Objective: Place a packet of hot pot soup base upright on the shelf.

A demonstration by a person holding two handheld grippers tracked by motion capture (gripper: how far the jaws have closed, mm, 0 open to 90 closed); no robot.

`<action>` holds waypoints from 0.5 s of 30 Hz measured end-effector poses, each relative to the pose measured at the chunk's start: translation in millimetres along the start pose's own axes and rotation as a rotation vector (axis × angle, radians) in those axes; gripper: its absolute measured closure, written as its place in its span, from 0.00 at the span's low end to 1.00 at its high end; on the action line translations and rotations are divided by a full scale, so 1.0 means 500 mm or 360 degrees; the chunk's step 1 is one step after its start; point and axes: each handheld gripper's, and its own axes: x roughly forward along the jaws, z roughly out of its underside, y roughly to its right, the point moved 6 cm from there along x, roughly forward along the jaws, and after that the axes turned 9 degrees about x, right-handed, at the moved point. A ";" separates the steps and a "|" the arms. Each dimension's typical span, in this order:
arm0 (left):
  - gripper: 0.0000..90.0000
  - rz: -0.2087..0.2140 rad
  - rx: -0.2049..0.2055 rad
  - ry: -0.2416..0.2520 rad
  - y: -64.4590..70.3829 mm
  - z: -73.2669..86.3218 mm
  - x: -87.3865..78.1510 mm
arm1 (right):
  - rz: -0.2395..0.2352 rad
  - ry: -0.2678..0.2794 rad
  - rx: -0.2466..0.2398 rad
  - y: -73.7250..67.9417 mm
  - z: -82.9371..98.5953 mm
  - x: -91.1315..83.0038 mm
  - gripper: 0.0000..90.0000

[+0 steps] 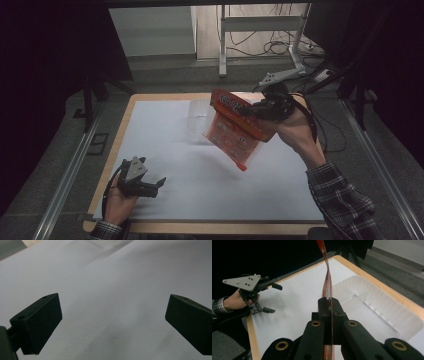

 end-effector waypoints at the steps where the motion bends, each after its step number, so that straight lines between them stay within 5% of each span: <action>1: 0.01 0.0001 -0.0006 0.0001 -0.001 0.000 0.000 | 0.0000 0.0000 0.0006 0.001 -0.004 -0.001 0.99; 15: 0.02 0.0019 -0.0050 0.0012 -0.002 -0.001 -0.003 | 0.0073 0.0064 0.0026 0.050 -0.080 -0.013 0.99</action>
